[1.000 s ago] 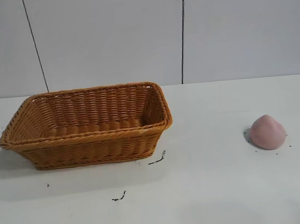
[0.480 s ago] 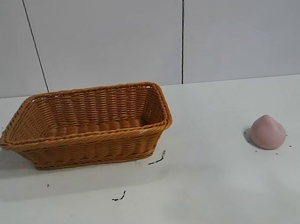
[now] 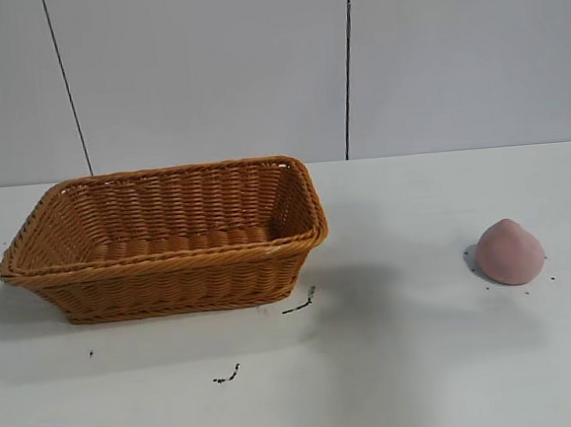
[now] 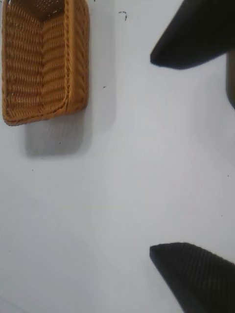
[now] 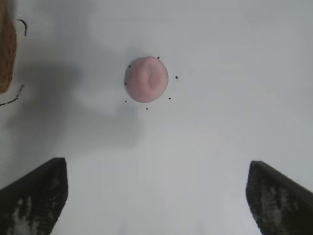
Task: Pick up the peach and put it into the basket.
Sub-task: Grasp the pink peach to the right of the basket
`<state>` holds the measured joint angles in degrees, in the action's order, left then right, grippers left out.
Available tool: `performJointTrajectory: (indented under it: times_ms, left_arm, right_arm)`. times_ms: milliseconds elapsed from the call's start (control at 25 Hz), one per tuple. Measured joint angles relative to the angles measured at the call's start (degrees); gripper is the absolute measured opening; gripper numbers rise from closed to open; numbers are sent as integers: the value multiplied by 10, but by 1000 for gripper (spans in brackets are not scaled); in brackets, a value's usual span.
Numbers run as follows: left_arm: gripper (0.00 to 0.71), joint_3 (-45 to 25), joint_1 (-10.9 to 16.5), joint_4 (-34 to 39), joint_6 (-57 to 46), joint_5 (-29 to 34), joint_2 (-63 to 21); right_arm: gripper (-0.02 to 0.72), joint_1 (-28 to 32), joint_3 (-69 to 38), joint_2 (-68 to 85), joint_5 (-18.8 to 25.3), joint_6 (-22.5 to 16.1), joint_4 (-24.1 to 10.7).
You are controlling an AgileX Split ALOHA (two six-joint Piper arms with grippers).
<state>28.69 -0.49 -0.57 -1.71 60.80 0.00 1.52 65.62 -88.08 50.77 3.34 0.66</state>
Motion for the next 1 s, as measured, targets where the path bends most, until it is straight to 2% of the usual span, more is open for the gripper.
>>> performJointTrajectory:
  times_ms: [160,320,880,1000]
  left_arm:
    - [693,0,0,0,0,0,0]
    - [693,0,0,0,0,0,-1]
    - [693,0,0,0,0,0,-1]
    - [693,0,0,0,0,0,-1]
  right_arm:
    - [686,-34,42,-70,-6,11,-7]
    - [686,-64,64,-121,-35,11,-7]
    - [686,-56,75,-274,-124,-3,-7]
    - [686,-56,75,-292,-132,-3,-7]
